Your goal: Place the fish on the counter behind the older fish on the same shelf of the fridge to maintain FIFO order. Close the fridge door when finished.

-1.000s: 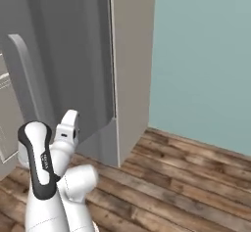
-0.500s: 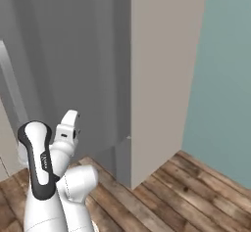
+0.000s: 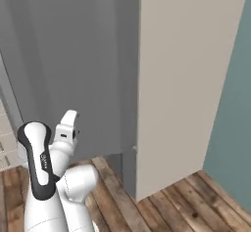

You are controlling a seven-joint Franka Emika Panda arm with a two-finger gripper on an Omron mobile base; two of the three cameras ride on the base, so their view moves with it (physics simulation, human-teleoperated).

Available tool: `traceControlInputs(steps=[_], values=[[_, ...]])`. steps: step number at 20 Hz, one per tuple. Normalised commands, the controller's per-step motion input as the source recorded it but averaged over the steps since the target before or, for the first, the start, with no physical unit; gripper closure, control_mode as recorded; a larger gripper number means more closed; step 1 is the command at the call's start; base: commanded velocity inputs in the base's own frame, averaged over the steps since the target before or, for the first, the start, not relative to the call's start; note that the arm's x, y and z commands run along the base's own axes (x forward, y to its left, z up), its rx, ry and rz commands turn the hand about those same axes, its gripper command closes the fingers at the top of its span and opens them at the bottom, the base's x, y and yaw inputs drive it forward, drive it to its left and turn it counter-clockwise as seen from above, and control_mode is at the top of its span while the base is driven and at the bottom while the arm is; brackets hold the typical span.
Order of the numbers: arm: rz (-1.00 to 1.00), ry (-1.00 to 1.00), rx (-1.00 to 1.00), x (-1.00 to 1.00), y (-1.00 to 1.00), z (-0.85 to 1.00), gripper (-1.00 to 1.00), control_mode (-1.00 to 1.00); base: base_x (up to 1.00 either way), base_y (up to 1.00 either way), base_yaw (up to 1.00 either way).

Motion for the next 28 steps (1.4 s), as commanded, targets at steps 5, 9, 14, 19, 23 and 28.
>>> traceControlInputs(steps=[5, 9, 14, 19, 23, 28], values=[[0.0, 0.0, 0.0, 0.0, 0.0, 0.0, -1.0, 1.0, 0.24, -0.78, 0.44], [0.0, 0.0, 0.0, 0.0, 0.0, 0.0, -1.0, 1.0, 0.26, -0.73, 0.43], [0.0, 0.0, 0.0, 0.0, 0.0, 0.0, -1.0, 1.0, 0.09, -0.58, 0.4], [0.0, 0.0, 0.0, 0.0, 0.0, 0.0, -1.0, 1.0, 0.04, -0.25, 0.32], [0.0, 0.0, 0.0, 0.0, 0.0, 0.0, -1.0, 1.0, 0.15, -0.21, 0.29], [0.0, 0.0, 0.0, 0.0, 0.0, 0.0, -1.0, 1.0, 0.22, -0.26, 0.28]])
